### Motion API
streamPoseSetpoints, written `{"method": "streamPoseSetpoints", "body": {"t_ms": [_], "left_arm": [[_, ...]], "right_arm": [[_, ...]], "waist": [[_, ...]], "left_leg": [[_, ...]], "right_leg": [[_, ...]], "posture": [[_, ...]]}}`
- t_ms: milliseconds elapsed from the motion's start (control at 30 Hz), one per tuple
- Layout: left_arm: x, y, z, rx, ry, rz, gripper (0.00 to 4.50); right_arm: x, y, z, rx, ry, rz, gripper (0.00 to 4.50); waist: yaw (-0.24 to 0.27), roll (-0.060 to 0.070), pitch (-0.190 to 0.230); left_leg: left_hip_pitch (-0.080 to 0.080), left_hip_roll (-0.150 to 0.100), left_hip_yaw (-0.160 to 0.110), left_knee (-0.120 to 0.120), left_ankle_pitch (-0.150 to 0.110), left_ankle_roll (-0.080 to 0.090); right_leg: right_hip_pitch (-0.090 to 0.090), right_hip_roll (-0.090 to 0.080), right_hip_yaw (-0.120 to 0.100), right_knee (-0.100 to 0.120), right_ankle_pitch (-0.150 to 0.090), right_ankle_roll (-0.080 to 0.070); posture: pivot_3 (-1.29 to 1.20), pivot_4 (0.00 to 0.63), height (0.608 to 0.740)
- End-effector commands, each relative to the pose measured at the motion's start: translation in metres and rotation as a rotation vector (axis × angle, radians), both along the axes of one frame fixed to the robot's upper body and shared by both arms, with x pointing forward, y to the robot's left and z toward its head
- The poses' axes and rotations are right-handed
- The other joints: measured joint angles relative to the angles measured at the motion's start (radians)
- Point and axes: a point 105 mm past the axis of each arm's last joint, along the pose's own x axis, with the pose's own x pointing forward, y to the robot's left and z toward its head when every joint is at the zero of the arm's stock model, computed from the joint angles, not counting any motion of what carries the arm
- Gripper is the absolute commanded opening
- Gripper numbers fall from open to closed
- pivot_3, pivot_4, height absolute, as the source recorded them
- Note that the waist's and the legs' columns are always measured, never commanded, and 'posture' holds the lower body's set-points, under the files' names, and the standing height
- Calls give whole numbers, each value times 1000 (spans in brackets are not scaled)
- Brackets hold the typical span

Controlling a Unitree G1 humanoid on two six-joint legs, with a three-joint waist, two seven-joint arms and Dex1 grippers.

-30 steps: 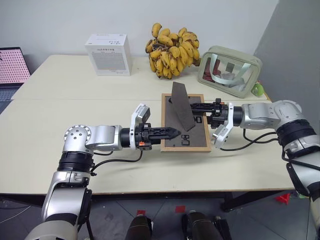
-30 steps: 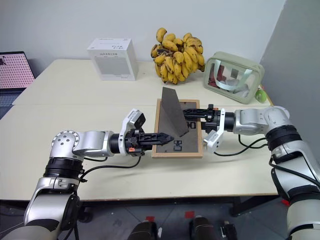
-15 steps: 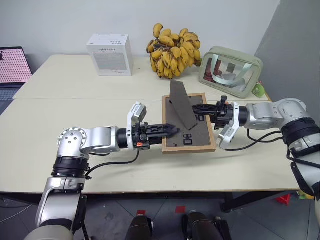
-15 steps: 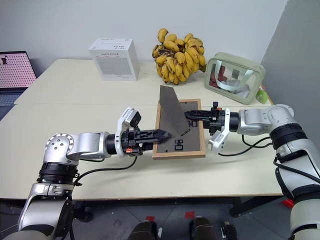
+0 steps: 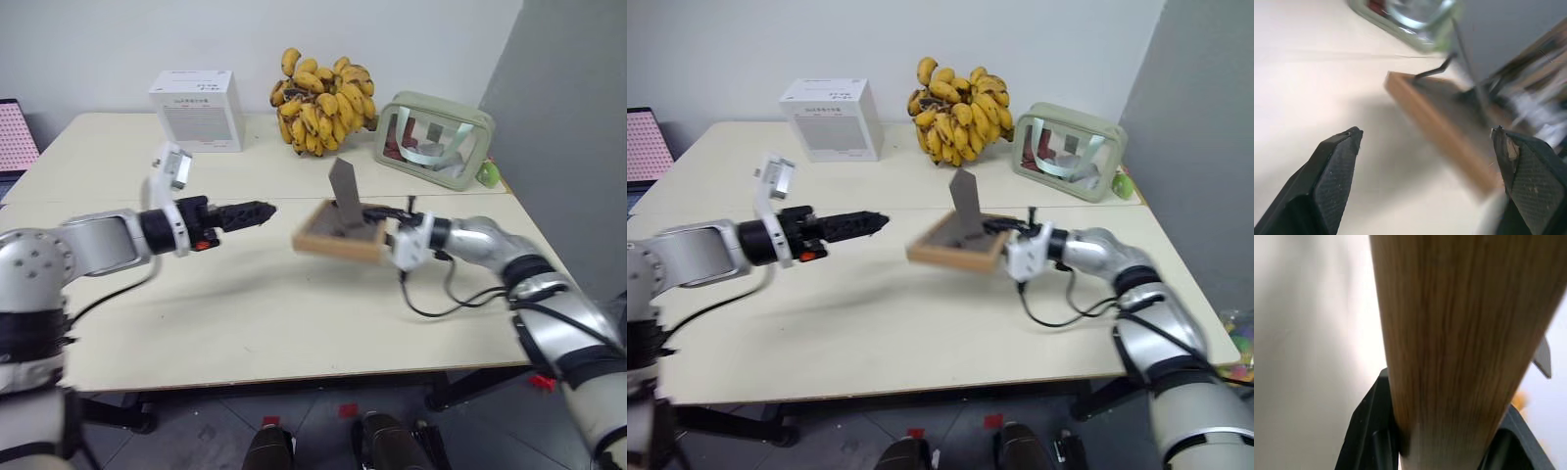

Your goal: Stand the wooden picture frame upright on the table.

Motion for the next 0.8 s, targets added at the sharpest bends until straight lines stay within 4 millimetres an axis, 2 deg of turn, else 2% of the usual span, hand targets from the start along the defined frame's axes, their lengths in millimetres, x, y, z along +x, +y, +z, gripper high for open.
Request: {"method": "streamPoseSetpoints", "body": {"t_ms": [33,100,133,200,300,400,467,733,800], "left_arm": [[-11,5,4,132,-186,-12,4500],[-16,12,5,161,-275,29,4500],[-19,14,4,154,-297,45,4500],[-24,15,-1,132,-305,59,4500],[-33,11,-16,98,-279,62,4500],[-39,7,-27,62,-243,49,4500],[-42,3,-34,52,-211,38,4500],[-38,7,-41,66,-180,53,4500],[-37,7,-39,68,-181,47,4500]], "right_arm": [[6,6,32,271,428,61,1293],[9,18,35,411,741,90,1293],[10,24,33,461,844,91,1293],[11,31,22,482,944,68,1293],[9,41,-7,435,1002,16,1293],[13,46,-20,488,1028,-53,1293],[14,51,-29,510,1032,-86,1293],[9,65,-38,534,1104,-79,1293],[8,66,-42,529,1108,-81,1994]], "waist": [[12,1,0],[24,1,1],[29,1,1],[37,1,1],[44,2,0],[44,2,0],[43,1,0],[35,2,0],[34,2,0]], "left_leg": [[1,0,0,0,0,0],[0,1,-1,0,0,0],[1,1,0,0,0,0],[-1,2,0,0,0,0],[-2,1,2,0,0,0],[-7,0,3,0,0,0],[-7,0,3,0,0,0],[-5,2,1,1,0,0],[-5,1,2,1,0,0]], "right_leg": [[0,0,-1,0,0,-1],[-1,0,-2,1,-1,-2],[-1,0,-2,1,-2,-2],[-3,0,-2,1,-3,-3],[-3,0,-1,-1,-7,-4],[-7,0,-1,-1,-7,-4],[-7,0,0,-1,-4,2],[-7,2,-1,0,-4,2],[-7,2,-1,0,-4,2]], "posture": [[0,150,740],[0,150,740],[0,150,740],[0,150,740],[0,150,740],[0,150,740],[0,150,740],[0,150,740],[0,150,740]]}}
